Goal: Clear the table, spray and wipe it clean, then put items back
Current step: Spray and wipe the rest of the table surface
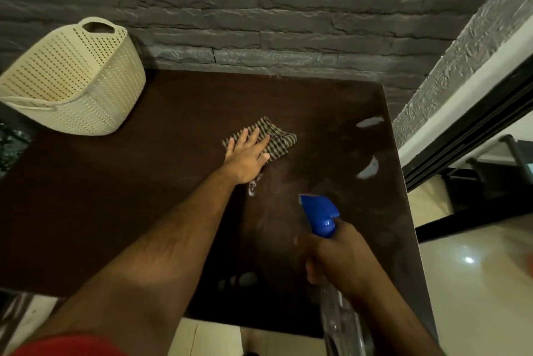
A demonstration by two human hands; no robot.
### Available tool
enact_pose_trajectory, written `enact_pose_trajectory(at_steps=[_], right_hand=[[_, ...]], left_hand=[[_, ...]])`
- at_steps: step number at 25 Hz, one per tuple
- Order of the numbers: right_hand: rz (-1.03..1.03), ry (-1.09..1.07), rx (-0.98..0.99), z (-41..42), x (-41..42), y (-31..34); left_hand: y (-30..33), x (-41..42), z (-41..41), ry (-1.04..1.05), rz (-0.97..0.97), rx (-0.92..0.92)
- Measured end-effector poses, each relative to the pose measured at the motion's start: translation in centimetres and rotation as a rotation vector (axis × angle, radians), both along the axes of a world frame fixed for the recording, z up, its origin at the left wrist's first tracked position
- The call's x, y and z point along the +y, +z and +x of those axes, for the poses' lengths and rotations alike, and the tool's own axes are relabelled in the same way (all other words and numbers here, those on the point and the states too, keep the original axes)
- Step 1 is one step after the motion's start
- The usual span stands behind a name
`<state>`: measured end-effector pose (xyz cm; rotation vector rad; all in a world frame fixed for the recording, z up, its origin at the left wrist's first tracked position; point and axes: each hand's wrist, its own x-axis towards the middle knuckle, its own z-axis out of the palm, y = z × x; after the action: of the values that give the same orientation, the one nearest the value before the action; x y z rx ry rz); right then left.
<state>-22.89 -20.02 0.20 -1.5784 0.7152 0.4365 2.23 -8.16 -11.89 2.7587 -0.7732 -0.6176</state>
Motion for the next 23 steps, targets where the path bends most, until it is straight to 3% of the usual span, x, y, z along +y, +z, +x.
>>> enact_pose_trajectory(at_steps=[3,4,7,9,12,15,17,19,21,23], right_hand=[[-0.032,0.016,-0.044,-1.5,-0.2,0.8],[-0.018,0.010,-0.043,-1.9,-0.3,0.9],[0.045,-0.004,-0.023,-3.7,-0.3,0.6],[0.034,0.008,-0.003,-4.7,0.0,0.1],[0.027,0.004,0.011,-5.6,0.5,-0.8],[0.045,-0.010,0.048,-6.0,1.1,-1.2],[0.079,-0.024,0.065,-6.1,1.2,-1.3],[0.121,-0.040,0.062,-6.3,1.6,-1.4],[0.098,-0.041,0.029,-6.8,2.2,-1.6],[0.004,-0.040,-0.005,-7.3,2.8,-1.9]], left_hand=[[-1.3,5.5,-8.8,-0.169,-0.085,-0.074],[-1.8,8.5,-10.1,-0.136,-0.053,-0.127],[-1.3,12.9,-6.2,0.305,0.108,-0.121],[-0.6,9.3,-2.3,0.498,0.129,-0.069],[-0.4,0.4,-5.0,0.218,0.064,-0.110],[-2.7,2.8,-14.4,-0.118,-0.033,-0.165],[-2.9,7.7,-15.0,-0.062,-0.021,-0.186],[-2.1,9.3,-10.6,0.146,0.053,-0.141],[-0.6,6.2,-5.1,0.335,0.083,-0.071],[0.4,1.3,-5.0,0.243,0.093,-0.057]])
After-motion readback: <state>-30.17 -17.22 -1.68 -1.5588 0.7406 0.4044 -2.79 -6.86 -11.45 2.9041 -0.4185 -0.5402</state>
